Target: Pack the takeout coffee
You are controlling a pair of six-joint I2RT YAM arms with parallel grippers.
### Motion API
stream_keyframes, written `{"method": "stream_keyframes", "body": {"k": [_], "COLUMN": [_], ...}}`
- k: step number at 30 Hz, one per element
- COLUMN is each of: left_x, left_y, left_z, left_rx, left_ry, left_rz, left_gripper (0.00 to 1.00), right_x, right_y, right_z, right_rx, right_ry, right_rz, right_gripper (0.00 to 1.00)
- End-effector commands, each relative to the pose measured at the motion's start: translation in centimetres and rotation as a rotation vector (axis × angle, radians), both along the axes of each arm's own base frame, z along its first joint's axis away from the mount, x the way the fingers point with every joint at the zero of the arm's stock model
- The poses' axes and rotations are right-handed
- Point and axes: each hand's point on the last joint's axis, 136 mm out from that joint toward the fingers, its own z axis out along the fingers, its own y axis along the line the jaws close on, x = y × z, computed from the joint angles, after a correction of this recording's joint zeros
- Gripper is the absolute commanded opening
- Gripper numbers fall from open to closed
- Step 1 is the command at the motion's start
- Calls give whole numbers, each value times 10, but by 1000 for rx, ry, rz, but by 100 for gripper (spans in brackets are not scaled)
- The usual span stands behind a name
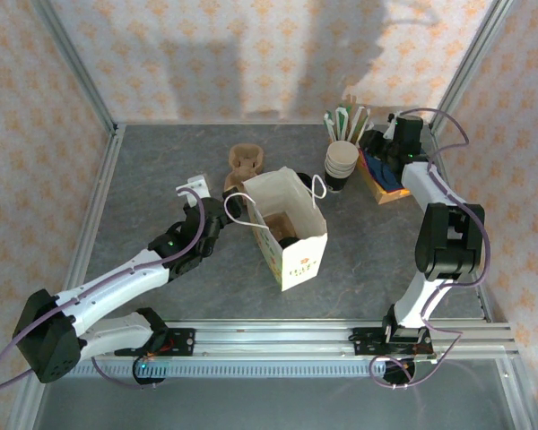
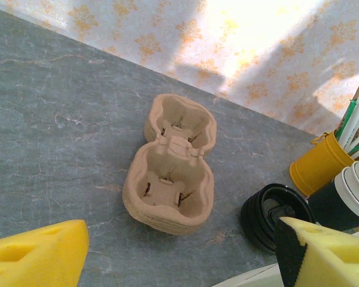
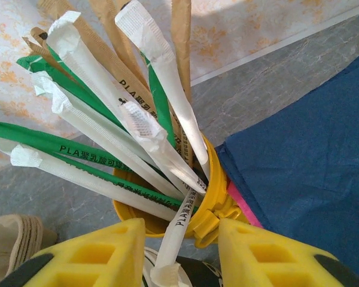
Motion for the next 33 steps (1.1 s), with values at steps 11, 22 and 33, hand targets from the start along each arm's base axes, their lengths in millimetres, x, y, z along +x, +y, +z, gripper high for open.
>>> {"method": "stream_keyframes", "body": {"k": [11, 22, 33], "left_x": [3, 0, -9], "left_y": [3, 3, 8], "left_z": [7, 6, 8], "left_rx": [-29, -38, -85], "left_ry": [-11, -5, -30], "left_rz": [21, 13, 6], "left_gripper": [82, 82, 81], "right_x": [1, -12, -34], "right_y": [9, 18, 31], "right_z": [20, 63, 118], "right_rx": [22, 46, 95], "right_ry": [-49, -149, -242], "right_rz": [50, 92, 153], "right_gripper": [14, 0, 0]}}
